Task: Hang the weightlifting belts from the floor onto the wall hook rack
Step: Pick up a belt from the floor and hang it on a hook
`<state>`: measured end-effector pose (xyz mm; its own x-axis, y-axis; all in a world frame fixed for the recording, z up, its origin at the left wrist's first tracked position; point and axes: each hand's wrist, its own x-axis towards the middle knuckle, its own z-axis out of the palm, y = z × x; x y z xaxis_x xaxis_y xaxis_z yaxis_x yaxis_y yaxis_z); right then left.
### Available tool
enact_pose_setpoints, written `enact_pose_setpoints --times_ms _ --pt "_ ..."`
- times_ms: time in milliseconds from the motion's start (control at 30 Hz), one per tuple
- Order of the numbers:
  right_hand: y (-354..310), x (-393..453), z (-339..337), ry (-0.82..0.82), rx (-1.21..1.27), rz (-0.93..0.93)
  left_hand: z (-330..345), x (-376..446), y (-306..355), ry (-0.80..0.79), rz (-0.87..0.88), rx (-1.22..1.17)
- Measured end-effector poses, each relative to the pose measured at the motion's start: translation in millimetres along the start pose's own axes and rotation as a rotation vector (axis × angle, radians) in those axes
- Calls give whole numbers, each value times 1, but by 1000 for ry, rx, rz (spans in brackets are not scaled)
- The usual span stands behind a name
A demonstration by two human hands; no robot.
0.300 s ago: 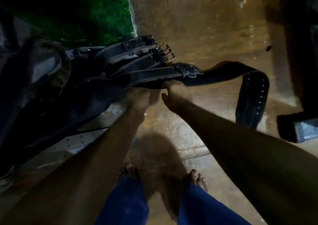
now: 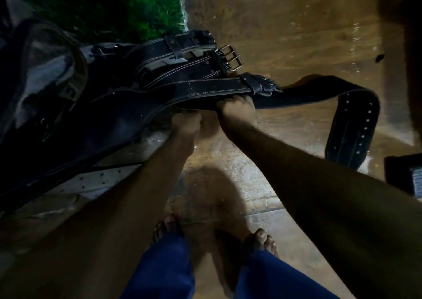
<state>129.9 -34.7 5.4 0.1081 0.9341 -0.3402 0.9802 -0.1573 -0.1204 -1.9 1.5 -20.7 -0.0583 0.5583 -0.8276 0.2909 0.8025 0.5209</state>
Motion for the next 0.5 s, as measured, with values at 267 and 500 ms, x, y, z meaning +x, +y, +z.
enact_pose_setpoints --times_ms 267,500 --pt "-40 -66 -71 -80 402 -48 -42 -97 16 93 -54 -109" --pt "-70 -96 -170 -150 487 -45 -92 -202 61 134 -59 -232"
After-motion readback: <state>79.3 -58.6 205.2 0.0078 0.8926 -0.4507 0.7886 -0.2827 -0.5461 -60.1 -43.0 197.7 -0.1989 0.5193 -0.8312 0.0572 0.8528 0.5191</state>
